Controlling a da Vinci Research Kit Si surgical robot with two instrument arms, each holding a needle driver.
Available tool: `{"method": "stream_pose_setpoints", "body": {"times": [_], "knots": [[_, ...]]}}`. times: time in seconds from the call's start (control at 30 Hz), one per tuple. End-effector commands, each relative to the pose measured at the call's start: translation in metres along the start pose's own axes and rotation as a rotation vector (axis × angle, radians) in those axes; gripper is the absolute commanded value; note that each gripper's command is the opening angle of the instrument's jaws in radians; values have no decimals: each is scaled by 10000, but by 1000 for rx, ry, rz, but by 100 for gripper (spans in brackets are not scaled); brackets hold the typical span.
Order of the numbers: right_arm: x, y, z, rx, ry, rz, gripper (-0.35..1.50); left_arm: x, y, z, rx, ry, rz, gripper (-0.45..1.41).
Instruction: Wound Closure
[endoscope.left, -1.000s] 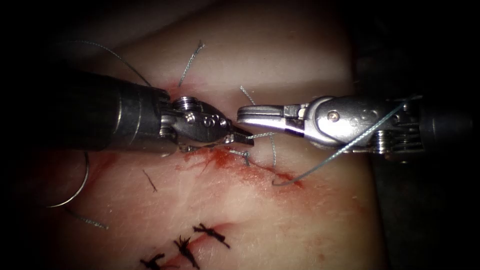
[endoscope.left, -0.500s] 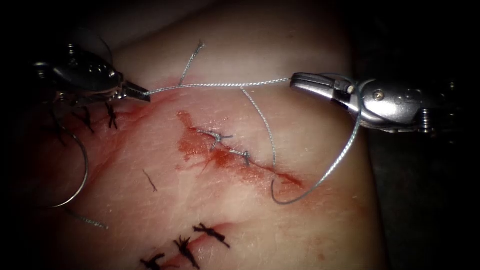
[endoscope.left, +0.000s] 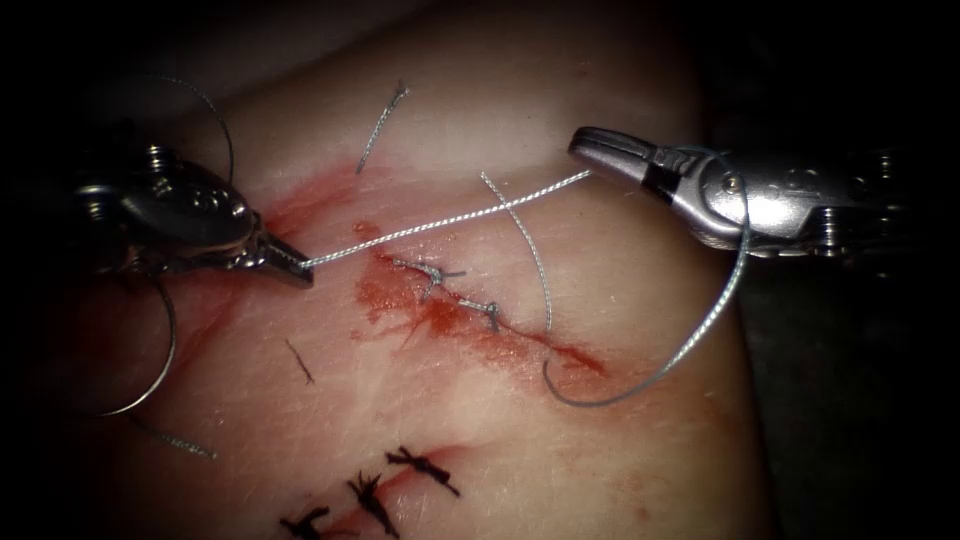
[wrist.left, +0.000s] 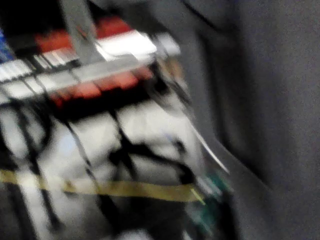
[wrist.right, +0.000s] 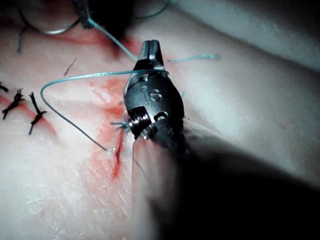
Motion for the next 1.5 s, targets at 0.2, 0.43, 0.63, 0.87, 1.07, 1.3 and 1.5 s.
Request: {"method": "stream_pose_setpoints", "body": {"times": [0.2, 0.43, 0.63, 0.87, 1.07, 1.3, 1.5], "knots": [[-24, -22, 39, 34, -81, -151, -35, 41, 40, 3, -175, 71, 253, -45], [-45, -43, 62, 299, -113, -331, -35, 92, 44, -30, -169, 316, 318, -45], [-52, -66, 61, 715, 22, -394, -35, 104, -1, -55, 143, 415, 214, -45], [-38, -92, 62, 853, 146, -277, -35, 87, -48, -54, 401, 407, 107, -45], [-13, -90, 58, 745, 200, -212, -35, 64, -66, -5, 399, 366, 81, -45], [15, -68, 43, 586, 178, -167, -35, 63, -64, 65, 297, 288, 76, -45], [21, -64, 43, 292, 162, -135, -35, 62, -34, 102, 187, 227, 73, -45]]}}
